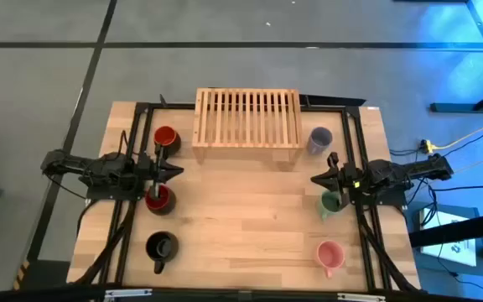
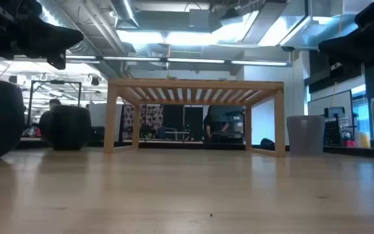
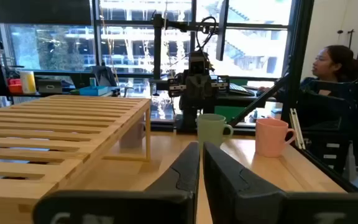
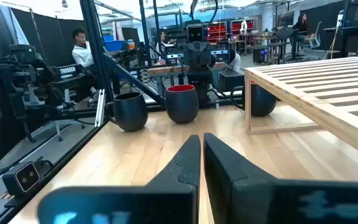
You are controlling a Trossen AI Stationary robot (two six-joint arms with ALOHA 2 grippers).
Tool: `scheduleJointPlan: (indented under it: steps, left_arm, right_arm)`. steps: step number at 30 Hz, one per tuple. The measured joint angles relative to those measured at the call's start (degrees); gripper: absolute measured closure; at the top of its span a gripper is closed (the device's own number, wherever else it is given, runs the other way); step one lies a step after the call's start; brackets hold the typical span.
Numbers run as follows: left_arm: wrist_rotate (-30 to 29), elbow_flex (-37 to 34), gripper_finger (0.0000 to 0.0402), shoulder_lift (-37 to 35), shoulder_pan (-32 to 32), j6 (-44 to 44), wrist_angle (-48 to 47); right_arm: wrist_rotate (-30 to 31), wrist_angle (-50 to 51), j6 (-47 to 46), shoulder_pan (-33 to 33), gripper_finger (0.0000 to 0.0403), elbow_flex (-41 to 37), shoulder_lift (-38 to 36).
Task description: Place coffee mugs
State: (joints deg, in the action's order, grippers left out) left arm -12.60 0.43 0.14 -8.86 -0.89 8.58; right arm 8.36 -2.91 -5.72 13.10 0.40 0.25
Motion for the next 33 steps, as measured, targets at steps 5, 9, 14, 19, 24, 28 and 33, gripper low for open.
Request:
scheduleJointPlan:
  steps: [5,9,14,19,24,28,33]
  left_arm:
    - [0.0,0.0,0.0386,0.0,0.0,0.0,0.0]
    - [0.0,0.0,0.0386,0.0,0.0,0.0,0.0]
    - [0.0,0.0,0.0386,0.0,0.0,0.0,0.0]
    - [0.0,0.0,0.0386,0.0,0.0,0.0,0.0]
    - [0.0,0.0,0.0386,0.0,0.0,0.0,0.0]
    - [0.0,0.0,0.0386,0.0,0.0,0.0,0.0]
    - [0.0,0.0,0.0386,0.0,0.0,0.0,0.0]
  right_arm:
    - [0.0,0.0,0.0,0.0,0.0393,0.0,0.0]
    - [0.0,0.0,0.0,0.0,0.0393,0.0,0.0]
    - [0.0,0.0,0.0,0.0,0.0393,0.0,0.0]
    - [0.6,-0.2,0.3,0.0,0.0393,0.0,0.0]
    - [6.4,-1.2,-2.1,0.0,0.0393,0.0,0.0]
    - [13.3,-1.7,-7.8,0.0,0.0393,0.0,0.0]
    - [20.7,-2.0,-16.5,0.0,0.0393,0.0,0.0]
